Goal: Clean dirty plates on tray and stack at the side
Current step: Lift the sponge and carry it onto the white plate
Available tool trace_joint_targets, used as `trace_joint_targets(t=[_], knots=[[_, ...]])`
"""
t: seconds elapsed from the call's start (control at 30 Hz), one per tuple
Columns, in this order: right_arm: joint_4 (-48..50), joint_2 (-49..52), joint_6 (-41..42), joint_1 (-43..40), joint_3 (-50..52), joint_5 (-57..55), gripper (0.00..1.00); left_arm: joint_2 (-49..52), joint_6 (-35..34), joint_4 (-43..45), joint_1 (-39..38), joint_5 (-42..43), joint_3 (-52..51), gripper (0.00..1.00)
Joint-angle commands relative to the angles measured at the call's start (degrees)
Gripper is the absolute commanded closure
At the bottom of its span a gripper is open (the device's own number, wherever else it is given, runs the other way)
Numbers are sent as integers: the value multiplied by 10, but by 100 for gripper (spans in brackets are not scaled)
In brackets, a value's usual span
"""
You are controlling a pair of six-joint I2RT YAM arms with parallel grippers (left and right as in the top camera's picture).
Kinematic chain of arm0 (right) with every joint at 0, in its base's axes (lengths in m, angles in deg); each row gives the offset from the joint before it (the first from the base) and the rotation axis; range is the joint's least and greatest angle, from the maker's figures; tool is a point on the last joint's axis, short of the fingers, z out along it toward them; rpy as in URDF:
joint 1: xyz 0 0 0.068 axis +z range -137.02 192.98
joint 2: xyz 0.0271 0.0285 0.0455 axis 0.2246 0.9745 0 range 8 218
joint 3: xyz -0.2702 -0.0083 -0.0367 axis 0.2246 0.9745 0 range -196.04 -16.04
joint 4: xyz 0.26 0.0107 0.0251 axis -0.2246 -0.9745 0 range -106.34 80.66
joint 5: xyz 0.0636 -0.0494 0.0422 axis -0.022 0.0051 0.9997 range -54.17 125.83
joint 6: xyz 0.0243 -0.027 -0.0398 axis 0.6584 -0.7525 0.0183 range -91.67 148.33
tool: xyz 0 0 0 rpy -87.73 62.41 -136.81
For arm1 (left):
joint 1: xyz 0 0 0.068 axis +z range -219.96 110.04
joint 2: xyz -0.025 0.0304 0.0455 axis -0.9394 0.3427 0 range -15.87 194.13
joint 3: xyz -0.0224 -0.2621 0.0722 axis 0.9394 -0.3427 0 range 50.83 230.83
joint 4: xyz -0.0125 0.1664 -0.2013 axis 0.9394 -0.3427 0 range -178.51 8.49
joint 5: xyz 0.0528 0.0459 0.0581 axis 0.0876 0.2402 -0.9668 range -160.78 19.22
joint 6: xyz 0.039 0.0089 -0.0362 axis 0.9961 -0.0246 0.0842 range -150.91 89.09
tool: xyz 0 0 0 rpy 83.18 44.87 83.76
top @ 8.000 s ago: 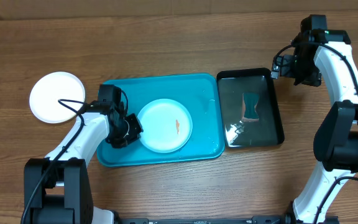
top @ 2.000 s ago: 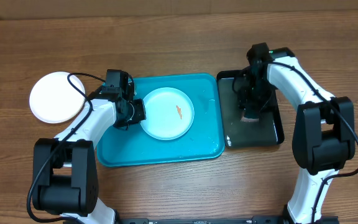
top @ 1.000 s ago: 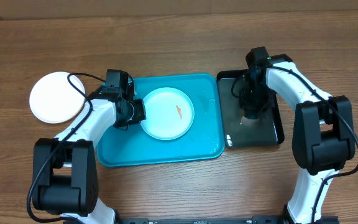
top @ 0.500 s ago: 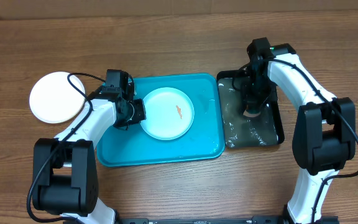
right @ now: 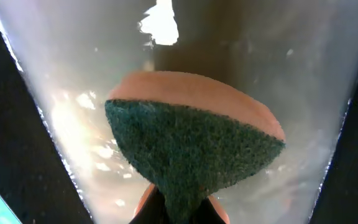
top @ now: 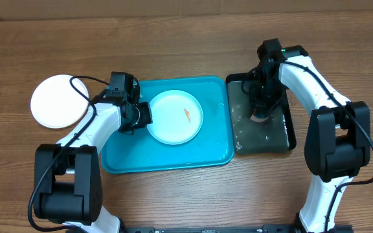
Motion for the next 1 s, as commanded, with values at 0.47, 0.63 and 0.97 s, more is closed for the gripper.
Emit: trace_joint_targets(t=[0.47,0.63,0.97], knots=[[-1,-18,-9,1,-15,3,96,-16,-10,-3,-3,26,12,96],[-7,-18,-32,0,-15,12,96,-16,-11,-3,-3,27,12,96],[-53,-18,2,0,-64,-30,96,-16,-35,-10,-3,26,12,96]])
